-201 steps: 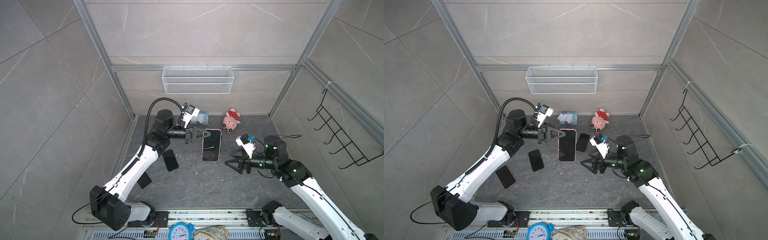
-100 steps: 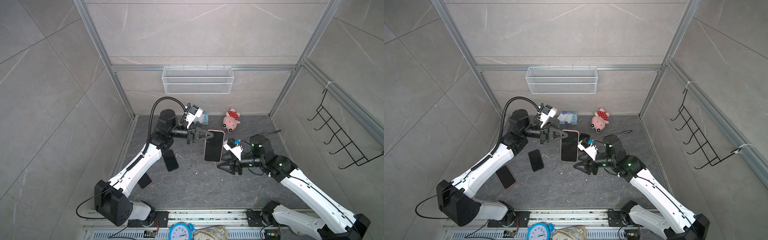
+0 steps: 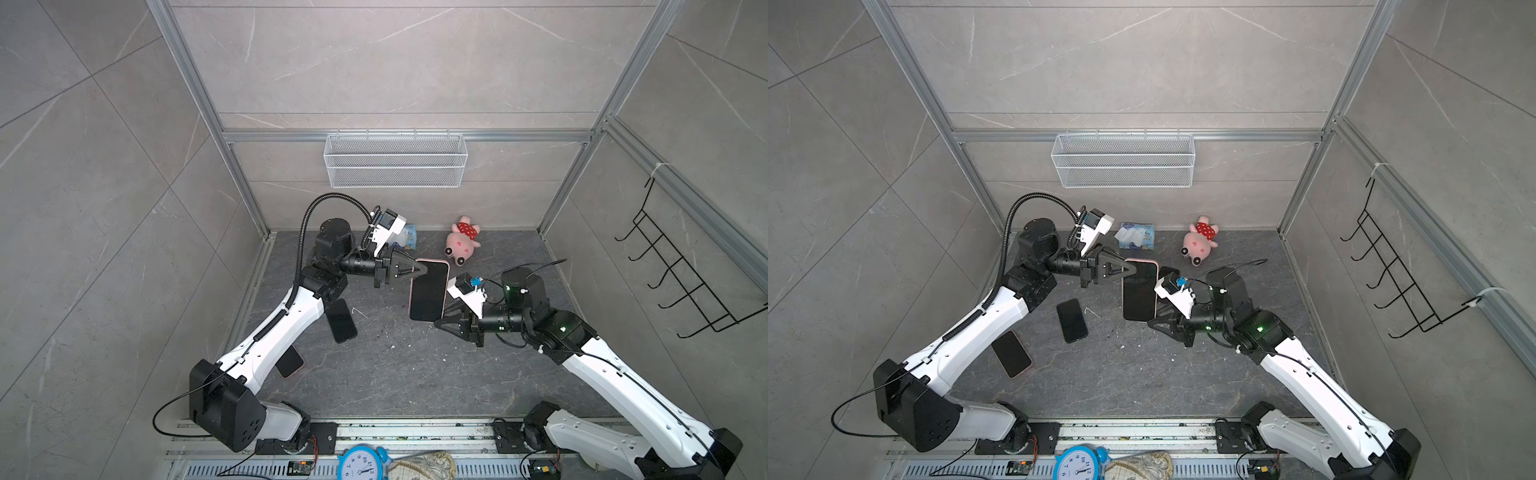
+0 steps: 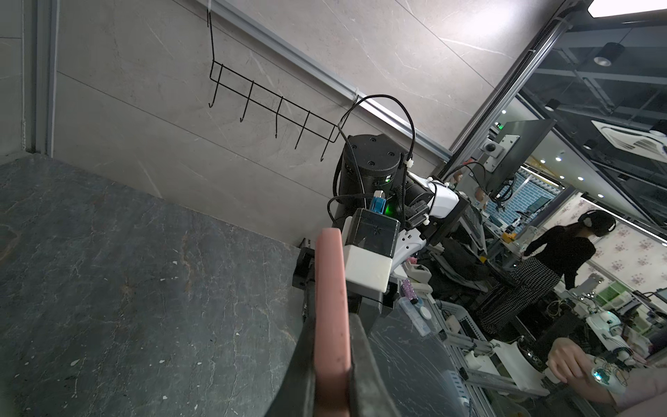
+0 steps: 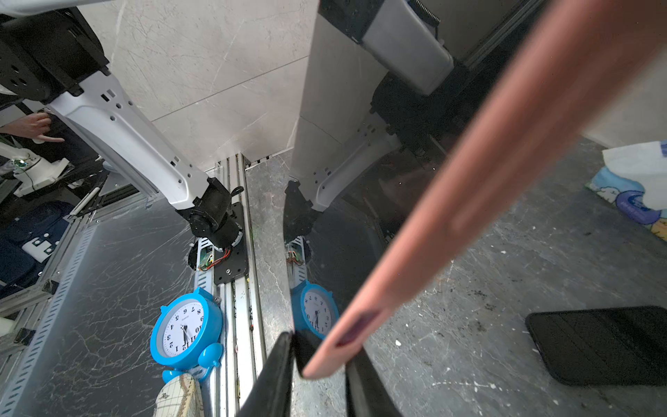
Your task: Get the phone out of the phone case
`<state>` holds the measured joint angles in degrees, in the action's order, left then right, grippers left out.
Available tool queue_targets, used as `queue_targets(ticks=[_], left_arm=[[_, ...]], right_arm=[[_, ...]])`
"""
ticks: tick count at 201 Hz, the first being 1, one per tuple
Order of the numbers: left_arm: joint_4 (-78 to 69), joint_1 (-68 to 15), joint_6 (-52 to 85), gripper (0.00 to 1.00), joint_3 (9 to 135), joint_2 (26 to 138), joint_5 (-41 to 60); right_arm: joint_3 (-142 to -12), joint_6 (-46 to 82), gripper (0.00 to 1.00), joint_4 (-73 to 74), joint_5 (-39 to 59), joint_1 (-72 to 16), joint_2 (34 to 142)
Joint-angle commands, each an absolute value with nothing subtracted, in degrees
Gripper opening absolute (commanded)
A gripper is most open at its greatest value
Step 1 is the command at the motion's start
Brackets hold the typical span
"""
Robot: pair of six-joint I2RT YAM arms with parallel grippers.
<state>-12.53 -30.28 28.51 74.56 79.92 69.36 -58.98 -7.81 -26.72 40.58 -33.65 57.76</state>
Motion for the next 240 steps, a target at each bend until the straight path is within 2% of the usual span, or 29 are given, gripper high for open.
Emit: queue_targets(ticks=[1, 47, 78, 130, 160, 179, 222, 230, 240], left_arm=[[-15.9, -30.6, 29.2, 0.00, 75.5, 78.8, 71.5], [-17.4, -30.7, 31.8, 0.00, 75.5, 79.1, 70.3], [-26.2, -31.3, 42.0, 0.00, 75.3, 82.0, 67.4], [-46.8, -33.1, 70.5, 0.00, 75.6, 93.6, 57.6], [-38.1, -35.7, 67.2, 0.00, 78.4, 95.4, 55.8], [-38.1, -36.2, 68.7, 0.00, 79.6, 96.5, 55.5], [-39.5, -34.4, 68.9, 0.00, 76.9, 93.8, 53.2], [-40.2, -33.6, 69.4, 0.00, 75.8, 92.7, 51.5], [-40.8, -32.6, 69.7, 0.00, 74.1, 90.9, 49.0]], right_arm=[[-60.9, -8.4, 0.21, -25.6, 41.0, -33.8, 57.6], [-59.9, -10.7, 0.07, -24.9, 43.2, -33.8, 57.6], [-57.7, -16.1, 0.00, -20.4, 46.5, -34.3, 56.3], [-57.1, -26.3, 0.00, -9.8, 48.7, -35.3, 58.0], [-58.7, -29.9, 0.00, -6.7, 46.1, -35.3, 59.1], [-58.5, -29.6, 0.00, -3.6, 43.1, -35.3, 59.8], [-48.8, -18.3, 0.00, 7.6, 36.1, -35.2, 53.1], [-46.7, -15.1, 0.07, 8.3, 34.4, -35.1, 50.9], [-44.3, -10.8, 0.23, 7.8, 33.5, -35.2, 47.8]])
